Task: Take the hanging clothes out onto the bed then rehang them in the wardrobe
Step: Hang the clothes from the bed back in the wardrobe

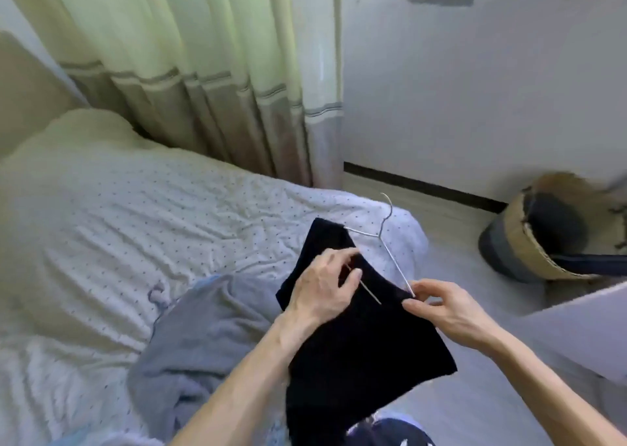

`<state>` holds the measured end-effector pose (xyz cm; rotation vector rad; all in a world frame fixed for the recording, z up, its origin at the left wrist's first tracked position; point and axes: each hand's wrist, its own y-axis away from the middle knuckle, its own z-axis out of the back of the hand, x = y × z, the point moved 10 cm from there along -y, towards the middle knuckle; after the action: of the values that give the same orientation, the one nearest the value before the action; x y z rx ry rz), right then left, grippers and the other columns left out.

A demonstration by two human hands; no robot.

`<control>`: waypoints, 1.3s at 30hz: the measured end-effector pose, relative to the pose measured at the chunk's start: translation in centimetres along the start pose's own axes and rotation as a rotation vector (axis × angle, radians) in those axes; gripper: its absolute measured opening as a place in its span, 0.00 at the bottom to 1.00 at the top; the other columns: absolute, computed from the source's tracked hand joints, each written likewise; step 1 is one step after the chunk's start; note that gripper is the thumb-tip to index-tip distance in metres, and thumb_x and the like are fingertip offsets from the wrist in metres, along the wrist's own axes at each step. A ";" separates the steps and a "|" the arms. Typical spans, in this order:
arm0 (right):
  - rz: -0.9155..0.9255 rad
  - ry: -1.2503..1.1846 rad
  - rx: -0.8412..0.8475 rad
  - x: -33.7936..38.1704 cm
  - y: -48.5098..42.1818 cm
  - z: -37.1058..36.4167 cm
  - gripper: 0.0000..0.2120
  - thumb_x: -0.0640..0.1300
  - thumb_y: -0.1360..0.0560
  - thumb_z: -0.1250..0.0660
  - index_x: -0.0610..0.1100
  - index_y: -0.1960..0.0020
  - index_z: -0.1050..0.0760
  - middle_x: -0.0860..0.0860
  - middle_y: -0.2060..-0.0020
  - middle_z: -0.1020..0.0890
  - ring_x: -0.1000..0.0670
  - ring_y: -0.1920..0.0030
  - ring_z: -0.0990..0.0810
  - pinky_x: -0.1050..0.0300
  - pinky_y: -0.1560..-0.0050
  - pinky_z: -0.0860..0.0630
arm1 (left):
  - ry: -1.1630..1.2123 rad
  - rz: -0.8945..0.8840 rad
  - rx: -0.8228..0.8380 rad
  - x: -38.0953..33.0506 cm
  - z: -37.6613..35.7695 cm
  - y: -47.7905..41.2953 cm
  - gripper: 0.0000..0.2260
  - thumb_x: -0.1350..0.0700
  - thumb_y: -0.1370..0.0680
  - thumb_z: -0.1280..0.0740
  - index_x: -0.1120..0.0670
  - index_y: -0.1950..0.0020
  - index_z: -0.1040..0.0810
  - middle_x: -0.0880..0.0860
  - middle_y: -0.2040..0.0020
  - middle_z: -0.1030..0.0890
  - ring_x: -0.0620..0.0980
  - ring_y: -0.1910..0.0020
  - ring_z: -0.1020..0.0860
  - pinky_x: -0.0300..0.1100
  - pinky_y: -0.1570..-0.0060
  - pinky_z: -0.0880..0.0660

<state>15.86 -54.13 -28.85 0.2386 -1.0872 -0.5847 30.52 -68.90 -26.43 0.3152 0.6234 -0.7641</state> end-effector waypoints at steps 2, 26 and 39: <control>0.010 -0.025 -0.062 -1.4 4.9 6.3 0.04 0.51 0.24 0.30 0.53 0.51 0.17 0.55 0.60 0.18 0.52 0.60 0.18 0.57 0.53 0.22 | -0.023 -0.146 0.000 -7.3 -0.4 -3.5 0.23 0.41 0.21 0.37 0.45 0.27 0.30 0.45 0.32 0.26 0.44 0.33 0.29 0.44 0.31 0.31; -0.851 -0.184 -0.972 -29.4 50.0 17.7 0.11 0.49 0.19 0.39 0.65 0.48 0.23 0.61 0.56 0.22 0.60 0.52 0.26 0.70 0.53 0.34 | 0.102 -1.151 0.824 -61.5 -35.6 8.7 0.14 0.45 0.17 0.41 0.51 0.57 0.26 0.44 0.71 0.29 0.48 0.67 0.32 0.40 0.63 0.35; -0.867 -0.736 -1.203 -26.8 48.1 12.8 0.06 0.47 0.19 0.40 0.49 0.53 0.26 0.48 0.65 0.18 0.45 0.61 0.18 0.56 0.57 0.22 | -0.155 -1.441 1.285 -67.0 -44.1 18.5 0.12 0.46 0.16 0.42 0.50 0.43 0.23 0.42 0.50 0.19 0.48 0.45 0.22 0.41 0.42 0.28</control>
<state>11.48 1.72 -21.34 -0.6546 -1.0940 -2.1017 -11.25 1.50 -17.78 0.9855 0.0113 -2.5427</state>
